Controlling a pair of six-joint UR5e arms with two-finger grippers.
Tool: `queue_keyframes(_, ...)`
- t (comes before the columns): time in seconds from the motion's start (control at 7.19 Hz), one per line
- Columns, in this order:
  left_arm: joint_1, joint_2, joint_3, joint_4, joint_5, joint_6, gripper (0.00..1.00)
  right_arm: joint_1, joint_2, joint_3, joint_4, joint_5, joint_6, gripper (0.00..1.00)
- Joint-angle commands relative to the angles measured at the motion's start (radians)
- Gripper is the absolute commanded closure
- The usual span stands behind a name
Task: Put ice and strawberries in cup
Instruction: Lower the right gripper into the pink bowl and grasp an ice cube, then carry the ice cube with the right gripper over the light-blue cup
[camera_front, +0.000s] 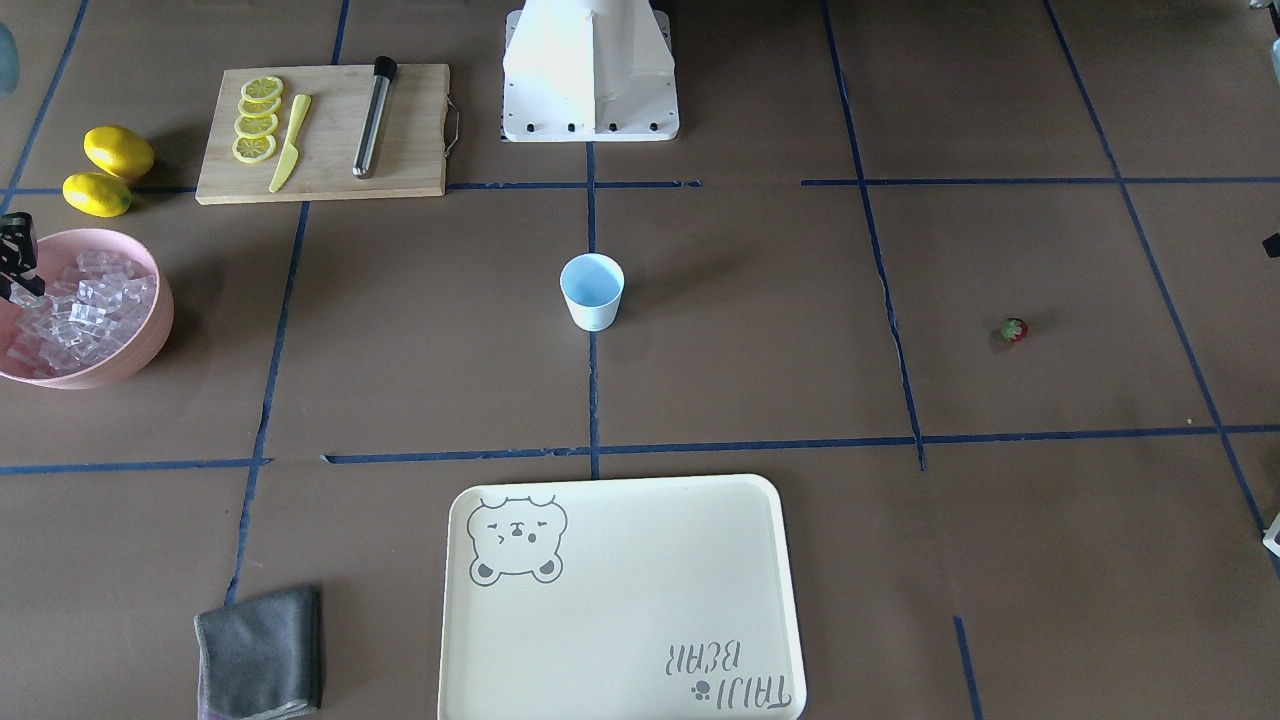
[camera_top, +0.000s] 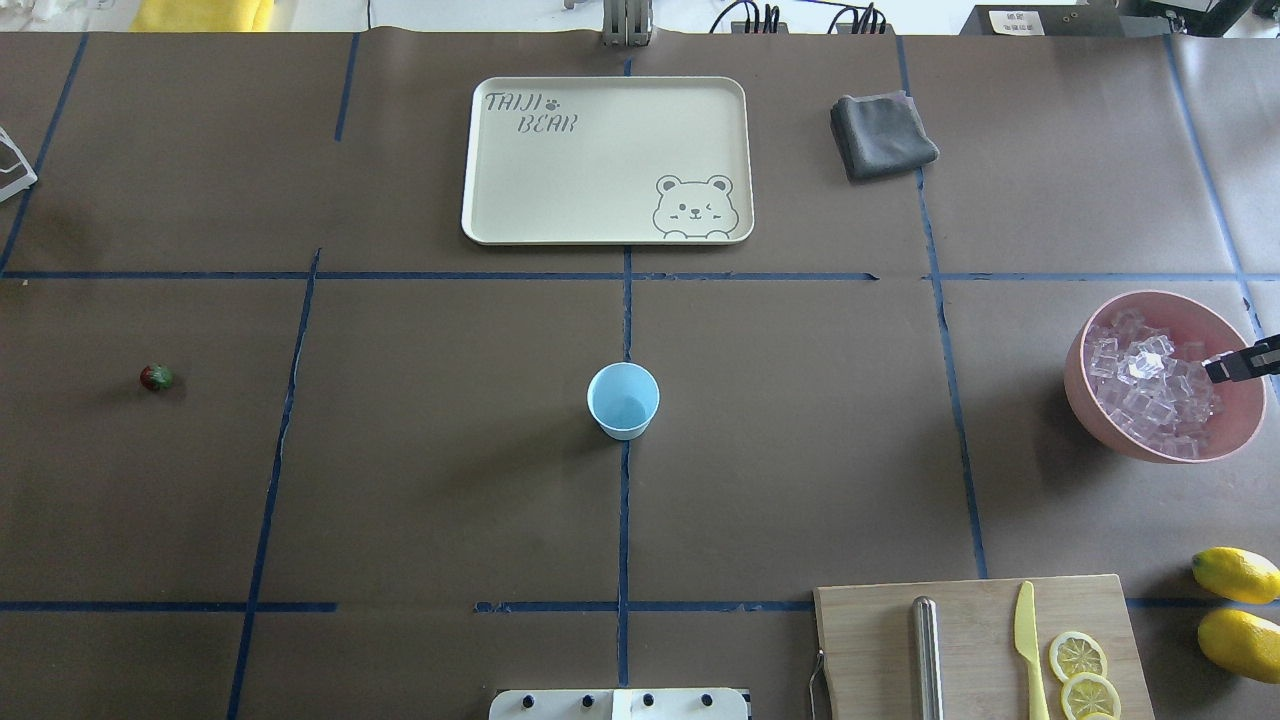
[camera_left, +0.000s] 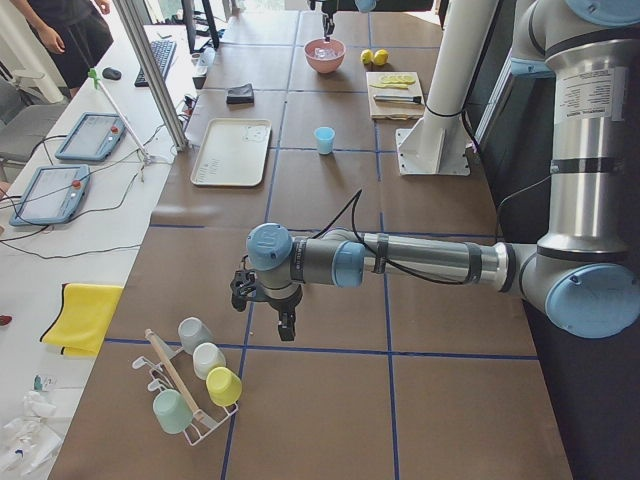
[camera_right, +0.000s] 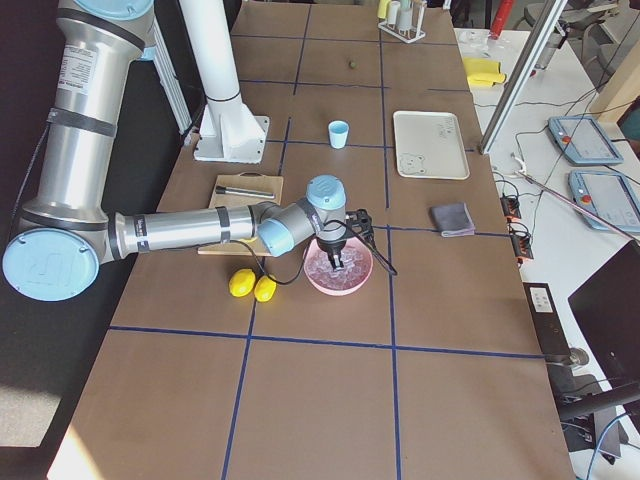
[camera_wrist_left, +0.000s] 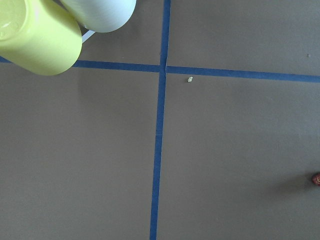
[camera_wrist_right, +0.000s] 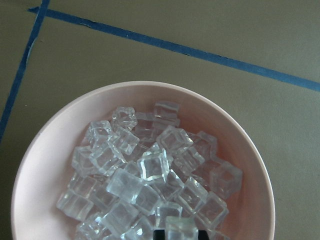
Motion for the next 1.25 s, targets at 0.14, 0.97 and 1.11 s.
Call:
queue_keyframes(0.14, 0.0, 0.002, -0.001, -0.014, 0.0, 0.0, 0.0, -0.027, 0.094, 0.072, 0.003, 0.07, 0.3, 0.98)
queue_keyframes(0.97, 0.0, 0.026, -0.001, -0.066, 0.0, -0.002, 0.0, -0.651, 0.675, 0.019, -0.173, -0.342, 1.001, 0.96)
queue_keyframes(1.11, 0.0, 0.035, -0.001, -0.098, 0.0, -0.002, 0.0, -0.72, 0.776, -0.061, -0.211, -0.442, 1.062, 0.96)
